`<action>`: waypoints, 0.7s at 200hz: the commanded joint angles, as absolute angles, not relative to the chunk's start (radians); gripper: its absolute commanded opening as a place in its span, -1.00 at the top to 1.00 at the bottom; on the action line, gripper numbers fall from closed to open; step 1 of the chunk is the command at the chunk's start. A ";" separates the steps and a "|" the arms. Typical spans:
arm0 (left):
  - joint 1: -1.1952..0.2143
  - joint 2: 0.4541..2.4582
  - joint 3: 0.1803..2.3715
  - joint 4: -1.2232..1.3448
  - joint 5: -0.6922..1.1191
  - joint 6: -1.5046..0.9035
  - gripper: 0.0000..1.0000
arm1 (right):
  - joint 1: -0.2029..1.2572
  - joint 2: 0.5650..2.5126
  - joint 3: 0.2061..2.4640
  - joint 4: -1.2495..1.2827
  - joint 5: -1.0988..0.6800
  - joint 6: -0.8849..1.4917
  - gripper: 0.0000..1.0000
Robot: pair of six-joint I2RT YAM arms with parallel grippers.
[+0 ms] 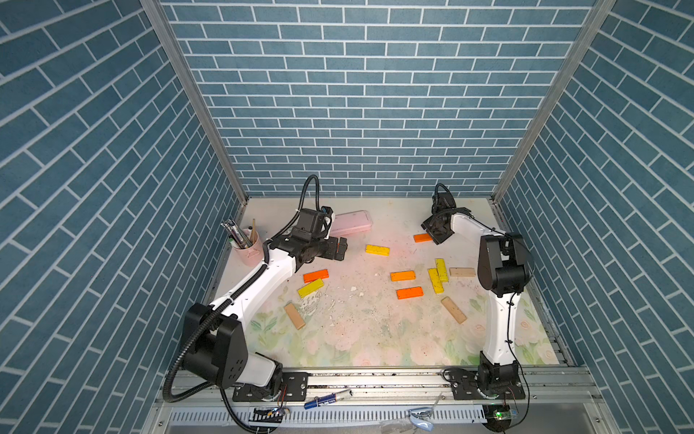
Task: Assemble the number 6 with building blocks
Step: Adjust the building block at the center of the board.
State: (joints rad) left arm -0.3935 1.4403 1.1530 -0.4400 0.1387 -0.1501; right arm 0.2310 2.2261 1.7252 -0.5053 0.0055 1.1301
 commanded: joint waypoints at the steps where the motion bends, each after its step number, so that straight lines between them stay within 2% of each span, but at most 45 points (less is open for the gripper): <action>1: -0.400 1.444 1.164 -0.448 0.129 -0.158 -0.99 | 0.236 2.275 1.770 -0.614 -0.003 1.206 -0.14; 28: -0.404 1.442 1.161 -0.445 0.126 -0.158 -0.99 | 0.238 2.339 1.892 -0.746 0.002 1.120 -0.11; 43: -0.409 1.444 1.160 -0.448 0.120 -0.152 -0.99 | 0.243 2.378 1.978 -0.832 0.005 1.013 0.04; 80: -0.411 1.439 1.161 -0.449 0.114 -0.146 -0.99 | 0.249 2.433 2.078 -0.971 0.031 0.790 0.07; 101: -0.411 1.442 1.161 -0.451 0.113 -0.144 -0.99 | 0.250 2.440 2.084 -0.996 0.026 0.678 0.24; 125: -0.412 1.442 1.160 -0.448 0.113 -0.145 -0.99 | 0.249 2.460 2.136 -1.049 0.042 0.513 0.54; 140: -0.413 1.439 1.157 -0.445 0.113 -0.144 -0.99 | 0.247 2.486 2.182 -1.087 0.059 0.415 0.59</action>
State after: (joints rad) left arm -0.4057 1.4403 1.1530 -0.4400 0.1242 -0.1459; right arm 0.2443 2.4279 2.1178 -0.9543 0.0147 0.6468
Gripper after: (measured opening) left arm 0.993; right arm 0.301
